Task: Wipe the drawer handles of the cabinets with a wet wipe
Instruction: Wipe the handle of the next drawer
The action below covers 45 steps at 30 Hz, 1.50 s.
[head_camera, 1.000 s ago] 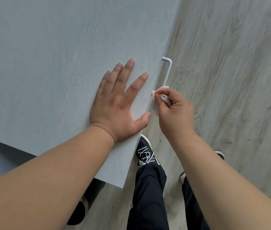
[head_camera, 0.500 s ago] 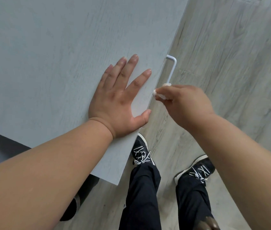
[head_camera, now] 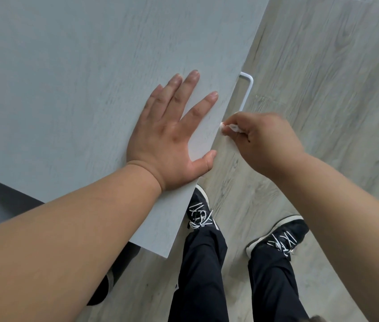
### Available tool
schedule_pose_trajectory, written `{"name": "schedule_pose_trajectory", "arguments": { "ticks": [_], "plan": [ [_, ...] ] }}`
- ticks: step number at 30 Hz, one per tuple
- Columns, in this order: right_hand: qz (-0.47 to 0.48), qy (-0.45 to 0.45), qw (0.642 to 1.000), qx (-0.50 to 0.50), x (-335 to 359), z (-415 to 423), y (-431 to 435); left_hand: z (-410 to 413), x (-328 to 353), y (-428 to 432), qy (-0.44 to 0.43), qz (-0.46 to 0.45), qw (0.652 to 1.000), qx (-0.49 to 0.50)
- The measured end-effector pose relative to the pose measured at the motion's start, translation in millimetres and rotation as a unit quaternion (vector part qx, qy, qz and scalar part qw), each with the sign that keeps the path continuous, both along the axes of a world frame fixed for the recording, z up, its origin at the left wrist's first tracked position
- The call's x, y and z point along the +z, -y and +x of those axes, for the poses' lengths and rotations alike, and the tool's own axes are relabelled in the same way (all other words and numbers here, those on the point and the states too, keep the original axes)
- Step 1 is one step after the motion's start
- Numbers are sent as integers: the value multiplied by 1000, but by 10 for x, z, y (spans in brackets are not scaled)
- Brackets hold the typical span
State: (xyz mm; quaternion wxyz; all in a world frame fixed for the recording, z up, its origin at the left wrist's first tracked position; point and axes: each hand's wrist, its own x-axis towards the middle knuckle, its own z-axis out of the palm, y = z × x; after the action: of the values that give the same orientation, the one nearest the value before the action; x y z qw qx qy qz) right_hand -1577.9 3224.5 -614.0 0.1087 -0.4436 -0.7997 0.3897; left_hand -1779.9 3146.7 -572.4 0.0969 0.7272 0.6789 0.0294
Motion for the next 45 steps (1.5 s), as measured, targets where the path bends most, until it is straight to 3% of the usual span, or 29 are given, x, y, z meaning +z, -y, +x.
{"name": "schedule_pose_trajectory", "arguments": {
  "ticks": [3,6,12,16,19,21,23,25,31,36,38,41,43,45],
  "plan": [
    [103,18,992,67,-27,37,-55,4,2,-4,-3,-5,1000,-3],
    [128,20,987,96,-45,72,-126,-2,-2,-1,-3,-4,1000,1],
    [17,53,996,73,52,28,-104,0,-3,8,-2,0,1000,3],
    [-136,76,988,24,132,-69,-246,2,-3,-2,-1,2,1000,0],
    [-163,67,984,28,128,-66,-339,-2,-2,-2,2,2,1000,0],
    [-92,56,991,79,113,-17,-335,-2,-3,-3,2,2,1000,-1],
    [51,50,987,145,88,62,-319,4,0,-5,3,1,1000,0],
    [97,31,983,156,51,106,-332,9,4,-6,2,0,1000,1],
    [-74,107,987,93,146,-37,-309,13,8,4,3,0,1000,2],
    [-256,48,966,-2,225,-24,-437,6,-1,-1,1,3,1000,-1],
    [-180,62,981,28,194,9,-392,5,2,4,0,4,1000,0],
    [21,97,990,103,143,7,-269,8,3,2,-3,-1,1000,-1],
    [1,109,988,106,145,-29,-264,9,3,-3,-3,-4,1000,1],
    [-104,104,987,71,199,-55,-359,7,6,-6,-4,-3,1000,-1]
  ]
}}
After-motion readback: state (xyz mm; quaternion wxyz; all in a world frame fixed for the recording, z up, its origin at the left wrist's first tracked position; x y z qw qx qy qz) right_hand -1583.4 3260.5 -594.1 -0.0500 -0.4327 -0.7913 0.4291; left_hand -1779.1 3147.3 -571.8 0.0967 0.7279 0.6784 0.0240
